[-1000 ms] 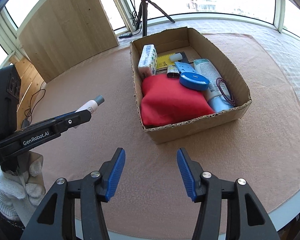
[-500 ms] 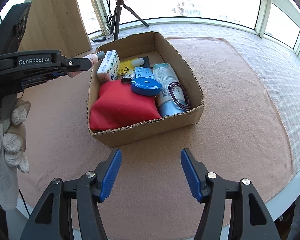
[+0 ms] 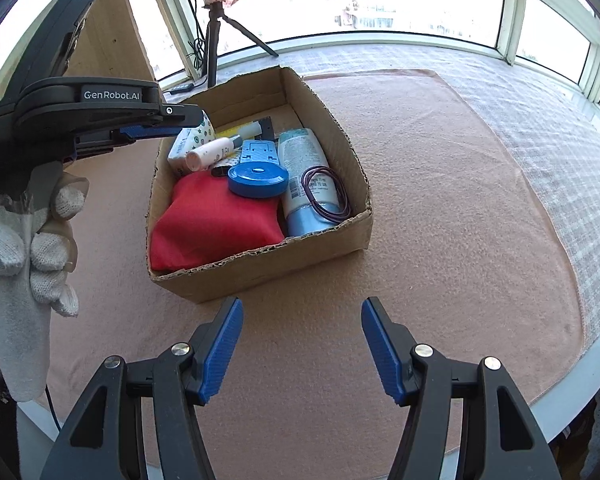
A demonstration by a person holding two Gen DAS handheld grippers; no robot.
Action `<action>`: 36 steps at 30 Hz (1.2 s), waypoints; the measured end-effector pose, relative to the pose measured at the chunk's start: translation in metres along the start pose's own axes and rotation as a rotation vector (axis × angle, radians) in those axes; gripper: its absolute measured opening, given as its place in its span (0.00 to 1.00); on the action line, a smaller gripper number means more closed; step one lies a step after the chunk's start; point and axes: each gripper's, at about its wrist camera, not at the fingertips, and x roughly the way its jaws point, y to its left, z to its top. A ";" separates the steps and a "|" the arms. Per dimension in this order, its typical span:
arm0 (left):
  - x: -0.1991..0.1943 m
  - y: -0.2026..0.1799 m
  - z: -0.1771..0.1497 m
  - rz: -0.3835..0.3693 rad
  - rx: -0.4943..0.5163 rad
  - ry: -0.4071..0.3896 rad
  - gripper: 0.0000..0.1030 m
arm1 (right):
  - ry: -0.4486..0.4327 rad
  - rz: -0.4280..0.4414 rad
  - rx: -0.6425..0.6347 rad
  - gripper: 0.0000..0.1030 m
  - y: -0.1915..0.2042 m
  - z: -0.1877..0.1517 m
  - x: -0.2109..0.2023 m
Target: Organize objects
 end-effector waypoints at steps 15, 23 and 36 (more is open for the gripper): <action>-0.061 0.035 -0.031 0.140 0.040 -0.065 0.62 | -0.003 0.042 -0.043 0.56 0.038 0.007 0.000; -0.105 0.085 -0.069 0.238 -0.038 -0.070 0.88 | -0.010 0.065 -0.073 0.56 0.081 0.008 -0.001; -0.166 0.149 -0.129 0.351 -0.120 -0.051 0.92 | -0.039 0.089 -0.151 0.56 0.159 0.013 -0.004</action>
